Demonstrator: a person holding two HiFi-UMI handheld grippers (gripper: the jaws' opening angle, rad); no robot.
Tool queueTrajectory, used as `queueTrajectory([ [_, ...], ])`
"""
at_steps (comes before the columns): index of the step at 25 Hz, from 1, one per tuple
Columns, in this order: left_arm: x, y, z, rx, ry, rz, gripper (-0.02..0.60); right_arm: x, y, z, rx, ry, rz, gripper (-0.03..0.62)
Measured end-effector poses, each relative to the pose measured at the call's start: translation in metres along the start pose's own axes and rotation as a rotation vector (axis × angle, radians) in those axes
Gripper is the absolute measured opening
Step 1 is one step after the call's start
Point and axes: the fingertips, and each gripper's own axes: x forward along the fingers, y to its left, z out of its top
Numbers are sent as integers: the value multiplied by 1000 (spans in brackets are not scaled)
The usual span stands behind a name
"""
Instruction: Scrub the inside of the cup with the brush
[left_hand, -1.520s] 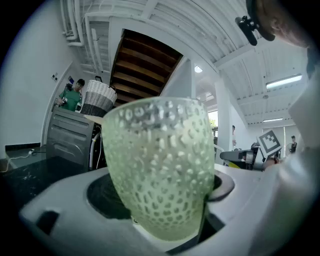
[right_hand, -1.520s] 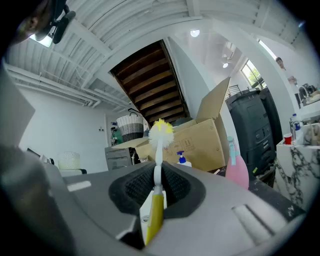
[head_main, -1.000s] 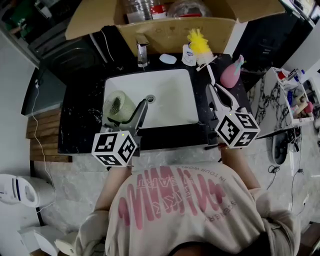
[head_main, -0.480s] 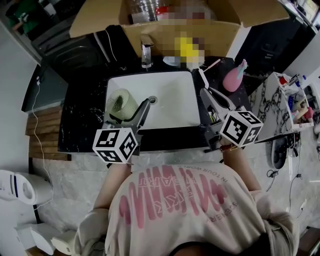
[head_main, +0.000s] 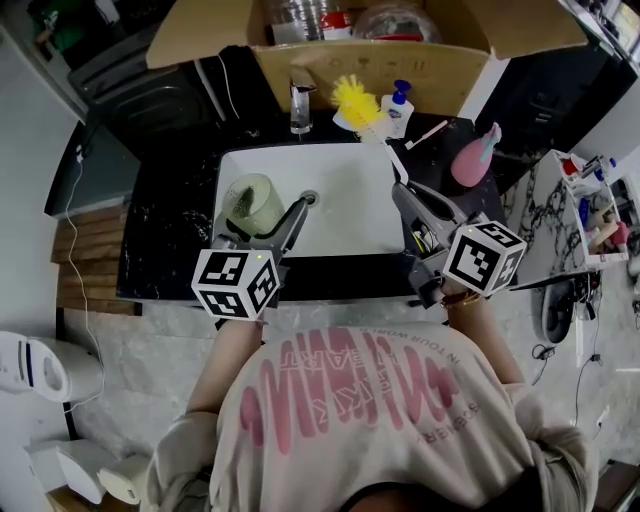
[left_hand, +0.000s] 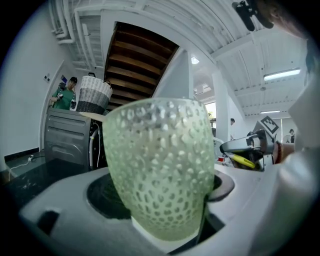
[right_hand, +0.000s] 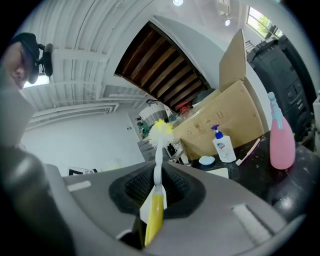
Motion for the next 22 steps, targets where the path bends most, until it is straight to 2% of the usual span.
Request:
queueTrajectory([
  [6, -1, 5, 5, 83, 11, 21, 374, 5, 20, -1, 66, 22, 113, 48],
  [12, 1, 4, 9, 240, 30, 41, 374, 8, 38, -4, 27, 67, 192, 48],
  [18, 5, 10, 12, 307, 63, 56, 376, 7, 61, -9, -30, 130, 300, 48],
  [22, 2, 15, 16, 360, 66, 73, 376, 6, 71, -13, -99, 168, 335, 48],
])
